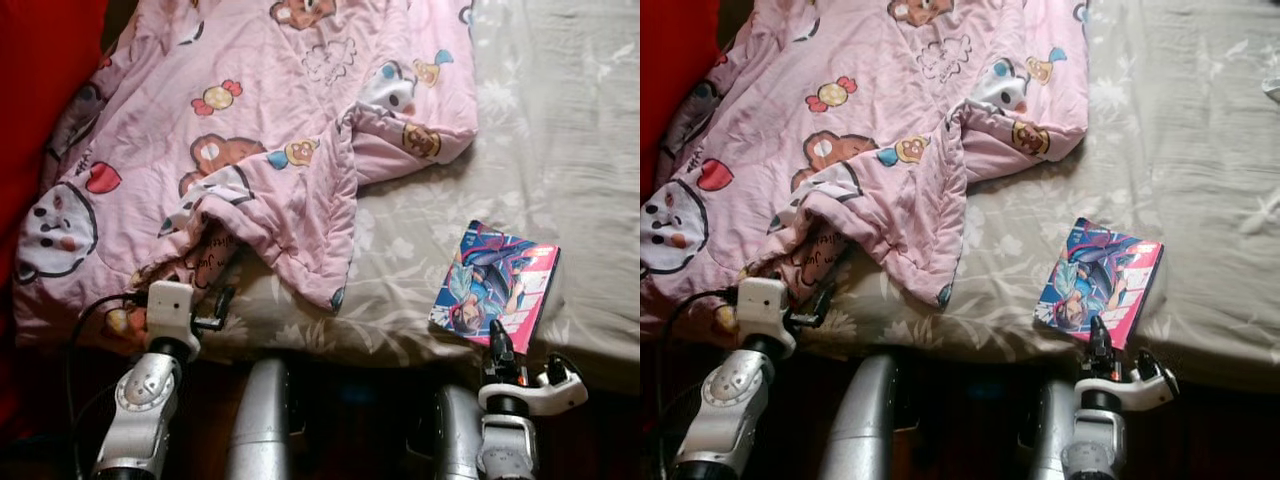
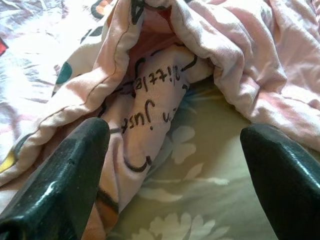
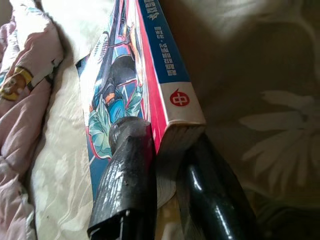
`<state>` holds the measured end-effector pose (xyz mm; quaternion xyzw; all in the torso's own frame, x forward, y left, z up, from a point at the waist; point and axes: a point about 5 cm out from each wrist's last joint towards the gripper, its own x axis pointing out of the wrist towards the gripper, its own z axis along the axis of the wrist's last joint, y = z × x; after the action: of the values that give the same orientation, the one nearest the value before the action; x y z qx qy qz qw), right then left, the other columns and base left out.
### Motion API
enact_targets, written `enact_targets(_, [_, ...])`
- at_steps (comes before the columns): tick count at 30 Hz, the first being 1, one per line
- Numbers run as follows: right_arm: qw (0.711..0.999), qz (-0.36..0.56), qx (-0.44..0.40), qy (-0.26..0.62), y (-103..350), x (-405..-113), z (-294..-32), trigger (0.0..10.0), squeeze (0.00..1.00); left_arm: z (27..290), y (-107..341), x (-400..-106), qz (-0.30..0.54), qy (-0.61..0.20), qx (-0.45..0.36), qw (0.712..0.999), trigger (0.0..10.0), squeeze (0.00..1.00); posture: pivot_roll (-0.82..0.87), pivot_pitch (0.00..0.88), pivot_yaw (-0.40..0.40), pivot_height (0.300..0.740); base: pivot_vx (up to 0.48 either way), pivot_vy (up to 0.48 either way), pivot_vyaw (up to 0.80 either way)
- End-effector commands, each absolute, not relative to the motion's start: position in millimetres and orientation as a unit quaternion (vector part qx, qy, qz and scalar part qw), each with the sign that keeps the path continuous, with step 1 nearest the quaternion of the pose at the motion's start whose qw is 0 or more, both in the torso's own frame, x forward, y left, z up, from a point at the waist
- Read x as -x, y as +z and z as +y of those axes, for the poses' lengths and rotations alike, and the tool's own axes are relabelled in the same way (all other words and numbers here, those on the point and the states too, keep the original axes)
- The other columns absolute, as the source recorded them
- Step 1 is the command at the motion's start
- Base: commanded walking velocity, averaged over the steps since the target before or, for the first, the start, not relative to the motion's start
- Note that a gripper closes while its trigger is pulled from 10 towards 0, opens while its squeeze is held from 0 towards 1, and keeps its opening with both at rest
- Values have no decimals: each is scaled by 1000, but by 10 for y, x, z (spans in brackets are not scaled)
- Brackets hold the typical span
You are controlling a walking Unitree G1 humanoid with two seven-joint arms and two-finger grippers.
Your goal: Clean up the room
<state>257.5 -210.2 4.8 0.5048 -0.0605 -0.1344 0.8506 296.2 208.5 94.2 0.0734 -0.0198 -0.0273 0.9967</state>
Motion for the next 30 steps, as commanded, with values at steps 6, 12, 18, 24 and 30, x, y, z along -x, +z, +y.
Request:
enact_targets(6, [861, -17, -462, -213, -118, -2288, -2103, 0, 0, 2143, 811, -2927, -2, -11, -76, 997, 10000, 0, 174, 259, 40, 600, 0, 0, 0])
enact_targets(12, [850, 6, -459, -261, -194, -2190, -2152, 0, 0, 2134, 791, -2946, -4, -8, -74, 997, 10000, 0, 173, 258, 34, 600, 0, 0, 0])
enact_targets(18, [856, 21, -431, -285, -184, -2184, -2209, 0, 0, 2156, 790, -2962, -7, -3, -74, 997, 10000, 0, 172, 257, 32, 600, 0, 0, 0])
enact_targets(24, [885, 42, -384, -261, -156, -2236, -2198, 4627, 0, 2160, 790, -2969, -9, -1, -74, 997, 10000, 0, 171, 265, 32, 600, 0, 0, 0])
enact_targets(30, [882, 48, -385, -268, -160, -2249, -2200, 10000, 0, 2153, 768, -2959, -9, -1, -73, 997, 10000, 0, 173, 272, 30, 600, 0, 0, 0])
